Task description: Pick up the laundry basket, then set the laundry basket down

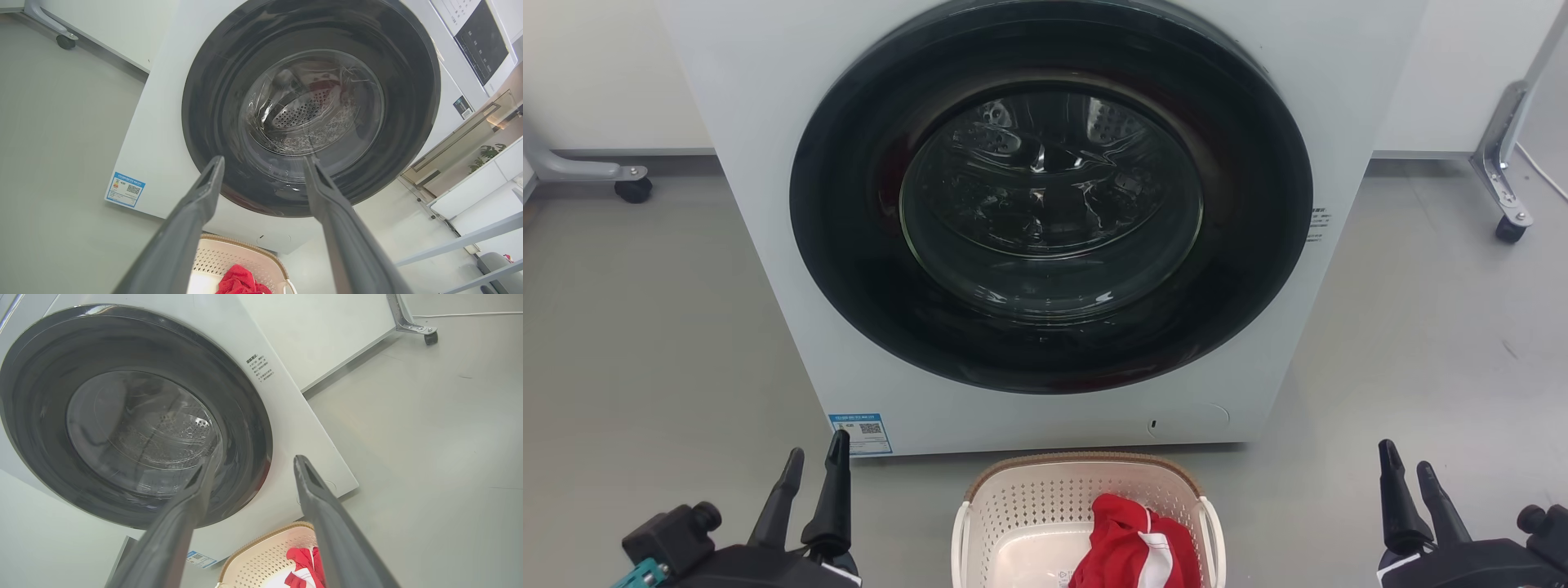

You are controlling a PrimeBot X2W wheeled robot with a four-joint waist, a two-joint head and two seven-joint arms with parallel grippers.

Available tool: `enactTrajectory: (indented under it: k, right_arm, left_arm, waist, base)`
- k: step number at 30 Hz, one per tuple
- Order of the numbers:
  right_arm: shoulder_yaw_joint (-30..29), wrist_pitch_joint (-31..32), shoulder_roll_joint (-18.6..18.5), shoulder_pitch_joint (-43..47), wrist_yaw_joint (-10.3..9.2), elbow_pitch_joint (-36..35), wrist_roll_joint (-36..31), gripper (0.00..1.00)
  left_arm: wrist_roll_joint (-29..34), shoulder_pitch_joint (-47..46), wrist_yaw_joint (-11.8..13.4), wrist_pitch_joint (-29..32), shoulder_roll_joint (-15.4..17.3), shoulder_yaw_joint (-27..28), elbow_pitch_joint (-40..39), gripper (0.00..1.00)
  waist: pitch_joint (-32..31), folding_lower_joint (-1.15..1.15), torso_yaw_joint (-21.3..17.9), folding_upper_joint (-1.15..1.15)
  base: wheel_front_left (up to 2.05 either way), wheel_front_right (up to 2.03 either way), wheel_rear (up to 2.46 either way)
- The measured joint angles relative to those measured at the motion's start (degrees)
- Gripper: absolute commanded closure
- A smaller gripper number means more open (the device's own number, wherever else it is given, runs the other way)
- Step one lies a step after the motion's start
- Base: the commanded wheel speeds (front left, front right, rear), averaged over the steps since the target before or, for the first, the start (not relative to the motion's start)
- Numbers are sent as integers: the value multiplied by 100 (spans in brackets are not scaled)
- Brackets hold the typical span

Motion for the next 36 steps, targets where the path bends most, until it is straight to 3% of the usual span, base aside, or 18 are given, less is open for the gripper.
enactTrajectory:
  k: [20, 36]
  right_arm:
    - [502, -354, -186, -106, -271, -20, -2000, 0]
    - [650, -605, -231, -107, -444, 77, -3029, 0]
  left_arm:
    - [1876, -69, 355, -293, 68, -399, -37, 0]
    - [2949, -69, 613, -308, 68, -501, 66, 0]
  waist:
    - [-17, 0, 0, 0]
    - [-42, 0, -13, 0]
  base:
    - [0, 0, 0]
    - [0, 0, 0]
